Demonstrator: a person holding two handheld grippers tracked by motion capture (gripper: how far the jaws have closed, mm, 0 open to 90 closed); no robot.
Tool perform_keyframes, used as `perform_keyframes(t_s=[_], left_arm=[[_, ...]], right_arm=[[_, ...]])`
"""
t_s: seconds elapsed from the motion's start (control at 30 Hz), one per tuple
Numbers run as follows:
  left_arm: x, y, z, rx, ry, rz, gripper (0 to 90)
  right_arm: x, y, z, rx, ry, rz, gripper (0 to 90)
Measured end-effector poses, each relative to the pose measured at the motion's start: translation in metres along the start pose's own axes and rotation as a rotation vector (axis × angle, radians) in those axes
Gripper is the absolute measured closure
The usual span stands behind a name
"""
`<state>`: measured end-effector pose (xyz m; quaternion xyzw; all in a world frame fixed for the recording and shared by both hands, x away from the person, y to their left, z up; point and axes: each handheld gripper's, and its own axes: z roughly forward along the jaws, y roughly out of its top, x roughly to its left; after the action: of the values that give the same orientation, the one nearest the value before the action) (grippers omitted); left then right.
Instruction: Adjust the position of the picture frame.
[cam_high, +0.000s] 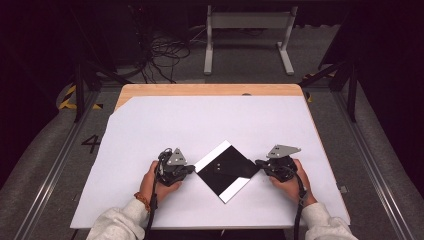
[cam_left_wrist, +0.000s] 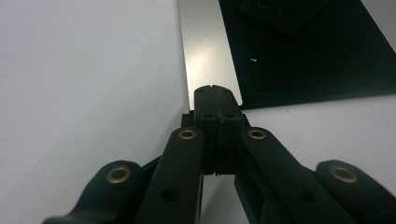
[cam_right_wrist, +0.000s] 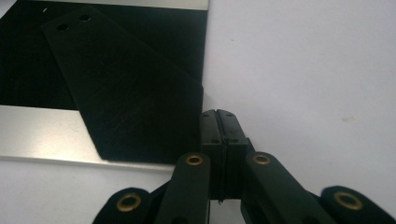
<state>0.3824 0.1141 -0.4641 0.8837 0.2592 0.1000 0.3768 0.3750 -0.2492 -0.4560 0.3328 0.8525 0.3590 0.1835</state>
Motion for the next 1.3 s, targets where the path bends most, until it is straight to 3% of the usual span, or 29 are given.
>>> perform_keyframes(t_s=[0.1, 0.47, 1.07, 1.3], left_arm=[[0.003, 0.001, 0.000, 0.001, 0.009, 0.000, 90.0], [0.008, 0.003, 0.002, 0.002, 0.032, 0.001, 90.0], [0.012, 0.006, 0.006, -0.004, 0.056, -0.007, 89.9], [0.007, 0.003, -0.001, -0.011, 0.021, 0.006, 88.8]], right_arm=[[0.006, 0.002, 0.000, 0.012, -0.003, -0.027, 90.0], [0.006, 0.000, 0.000, 0.000, 0.022, -0.005, 90.0], [0.011, -0.003, -0.005, 0.003, 0.043, -0.029, 90.0], [0.014, -0.005, -0.013, 0.033, 0.053, -0.055, 90.0]])
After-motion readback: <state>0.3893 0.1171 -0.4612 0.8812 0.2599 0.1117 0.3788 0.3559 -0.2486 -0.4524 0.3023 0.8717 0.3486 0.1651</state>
